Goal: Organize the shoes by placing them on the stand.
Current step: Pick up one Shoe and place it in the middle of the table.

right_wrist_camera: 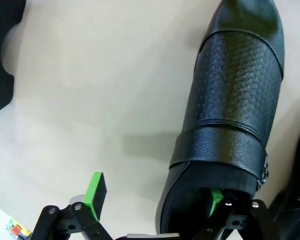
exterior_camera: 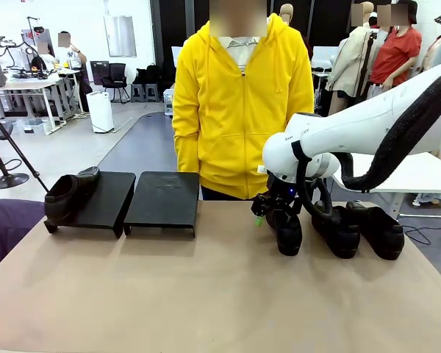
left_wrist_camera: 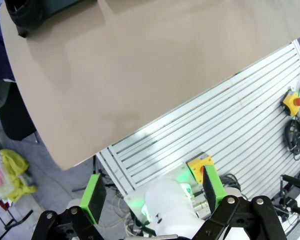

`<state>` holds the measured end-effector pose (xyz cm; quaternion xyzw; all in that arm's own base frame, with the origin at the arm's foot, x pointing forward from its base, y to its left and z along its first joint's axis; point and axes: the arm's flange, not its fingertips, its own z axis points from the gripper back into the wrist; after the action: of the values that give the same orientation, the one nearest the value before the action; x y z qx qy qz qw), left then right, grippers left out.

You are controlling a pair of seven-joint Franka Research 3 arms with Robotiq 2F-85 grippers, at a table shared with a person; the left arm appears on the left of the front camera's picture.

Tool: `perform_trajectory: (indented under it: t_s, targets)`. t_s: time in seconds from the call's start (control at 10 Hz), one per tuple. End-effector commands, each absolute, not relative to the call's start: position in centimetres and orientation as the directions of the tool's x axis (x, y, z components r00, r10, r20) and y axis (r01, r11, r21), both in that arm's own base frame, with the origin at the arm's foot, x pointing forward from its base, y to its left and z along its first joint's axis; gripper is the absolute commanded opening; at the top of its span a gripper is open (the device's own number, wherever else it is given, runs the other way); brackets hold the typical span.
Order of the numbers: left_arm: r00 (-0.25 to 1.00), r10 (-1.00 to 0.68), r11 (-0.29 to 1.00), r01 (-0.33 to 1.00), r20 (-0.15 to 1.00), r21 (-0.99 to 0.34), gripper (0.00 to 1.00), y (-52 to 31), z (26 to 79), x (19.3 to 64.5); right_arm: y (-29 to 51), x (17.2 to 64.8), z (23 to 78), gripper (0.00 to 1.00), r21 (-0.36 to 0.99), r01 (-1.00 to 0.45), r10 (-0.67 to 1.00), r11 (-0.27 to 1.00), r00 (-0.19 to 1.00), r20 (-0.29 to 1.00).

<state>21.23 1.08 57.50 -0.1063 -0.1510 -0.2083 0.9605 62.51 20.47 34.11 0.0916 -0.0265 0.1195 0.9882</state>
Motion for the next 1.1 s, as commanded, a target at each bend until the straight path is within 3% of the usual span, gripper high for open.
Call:
perform_trajectory:
  t_s: [0.0, 0.1, 1.0]
  targets:
    - [0.871, -0.364, 0.895, 0.425, 0.33, -0.137, 1.0, 1.4, 57.6, 21.2, 21.1, 63.0, 34.9, 0.22, 0.163, -0.223, 0.219, 0.961, 0.975, 0.041]
    - [0.871, -0.364, 0.895, 0.425, 0.33, -0.137, 1.0, 1.4, 57.6, 21.2, 21.1, 63.0, 34.8, 0.0, 0.162, -0.22, 0.217, 0.962, 0.976, 0.034]
    - [0.871, -0.364, 0.895, 0.425, 0.33, -0.137, 1.0, 1.4, 57.6, 21.2, 19.4, 62.0, 37.0, 0.0, 0.1, -0.154, 0.149, 0.983, 0.987, 0.057]
